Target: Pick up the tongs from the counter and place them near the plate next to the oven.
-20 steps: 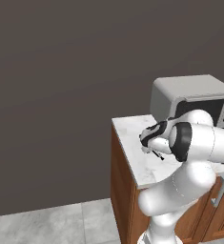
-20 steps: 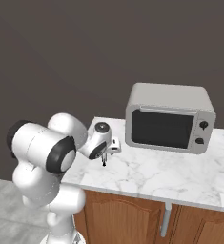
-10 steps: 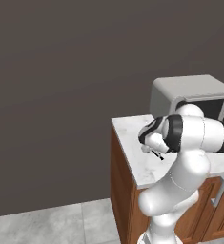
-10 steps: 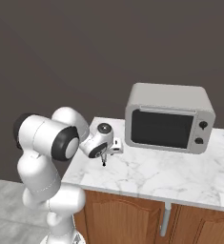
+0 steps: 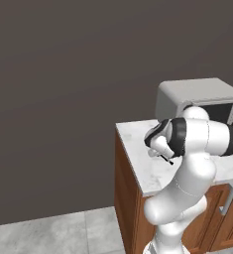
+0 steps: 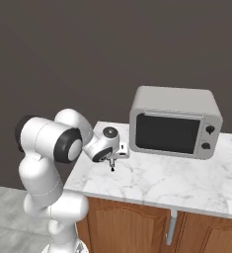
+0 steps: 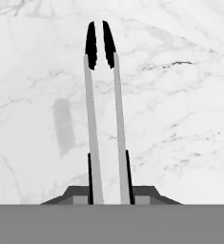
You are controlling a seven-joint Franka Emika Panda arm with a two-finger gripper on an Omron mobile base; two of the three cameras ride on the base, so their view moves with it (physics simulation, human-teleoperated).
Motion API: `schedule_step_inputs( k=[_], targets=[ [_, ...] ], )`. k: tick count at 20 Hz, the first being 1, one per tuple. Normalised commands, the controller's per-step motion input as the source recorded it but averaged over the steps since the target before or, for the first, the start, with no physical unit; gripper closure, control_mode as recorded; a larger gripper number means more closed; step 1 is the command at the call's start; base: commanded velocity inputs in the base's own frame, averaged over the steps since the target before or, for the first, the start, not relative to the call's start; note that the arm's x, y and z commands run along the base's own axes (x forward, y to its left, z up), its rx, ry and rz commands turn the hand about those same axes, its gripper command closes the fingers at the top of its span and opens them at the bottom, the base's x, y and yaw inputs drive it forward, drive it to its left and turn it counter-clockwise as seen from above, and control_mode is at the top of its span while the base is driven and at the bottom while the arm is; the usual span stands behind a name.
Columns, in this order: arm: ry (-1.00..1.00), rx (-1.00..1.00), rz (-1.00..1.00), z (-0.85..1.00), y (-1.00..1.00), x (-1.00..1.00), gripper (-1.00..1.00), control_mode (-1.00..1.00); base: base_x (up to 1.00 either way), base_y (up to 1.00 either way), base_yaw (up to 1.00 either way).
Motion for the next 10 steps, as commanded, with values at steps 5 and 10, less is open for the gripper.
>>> schedule_step_inputs(
  k=[5,10],
  targets=[
    [0.00,0.00,0.00,-0.07,0.12,-0.12,1.00,-1.00,0.00,0.00,0.00],
    [-0.02,0.00,0.04,0.73,0.05,-0.59,1.00,-1.00,0.00,0.00,0.00]
  ],
)
